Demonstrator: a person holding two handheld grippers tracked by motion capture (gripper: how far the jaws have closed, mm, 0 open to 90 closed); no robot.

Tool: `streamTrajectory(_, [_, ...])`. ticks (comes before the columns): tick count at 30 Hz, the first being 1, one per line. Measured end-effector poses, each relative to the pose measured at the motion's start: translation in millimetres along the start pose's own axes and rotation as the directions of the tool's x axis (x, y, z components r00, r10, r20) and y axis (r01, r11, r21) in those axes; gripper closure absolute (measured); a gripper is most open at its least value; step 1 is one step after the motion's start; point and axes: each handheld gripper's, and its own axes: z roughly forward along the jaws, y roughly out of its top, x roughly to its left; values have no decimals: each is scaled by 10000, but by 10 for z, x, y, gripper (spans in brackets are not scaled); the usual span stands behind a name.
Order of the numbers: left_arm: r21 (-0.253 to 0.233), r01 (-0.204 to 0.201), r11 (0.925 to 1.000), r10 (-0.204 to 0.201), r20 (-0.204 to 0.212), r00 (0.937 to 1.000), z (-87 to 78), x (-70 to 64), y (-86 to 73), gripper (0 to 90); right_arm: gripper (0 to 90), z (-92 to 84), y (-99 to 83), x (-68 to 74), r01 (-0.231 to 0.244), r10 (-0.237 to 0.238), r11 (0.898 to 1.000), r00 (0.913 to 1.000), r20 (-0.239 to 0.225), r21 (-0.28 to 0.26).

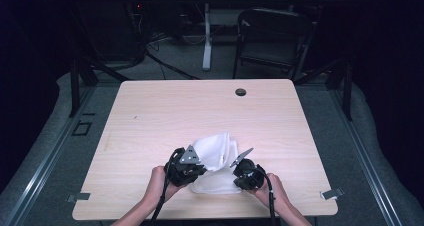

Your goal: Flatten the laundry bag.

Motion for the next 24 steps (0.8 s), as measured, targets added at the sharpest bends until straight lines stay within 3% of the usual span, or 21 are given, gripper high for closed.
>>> streamTrajectory(24, [-41,322,9995,-324,-498,9982,-111,66,-87,858,900,-26,-42,-60,-311,309,9995,9992,244,69])
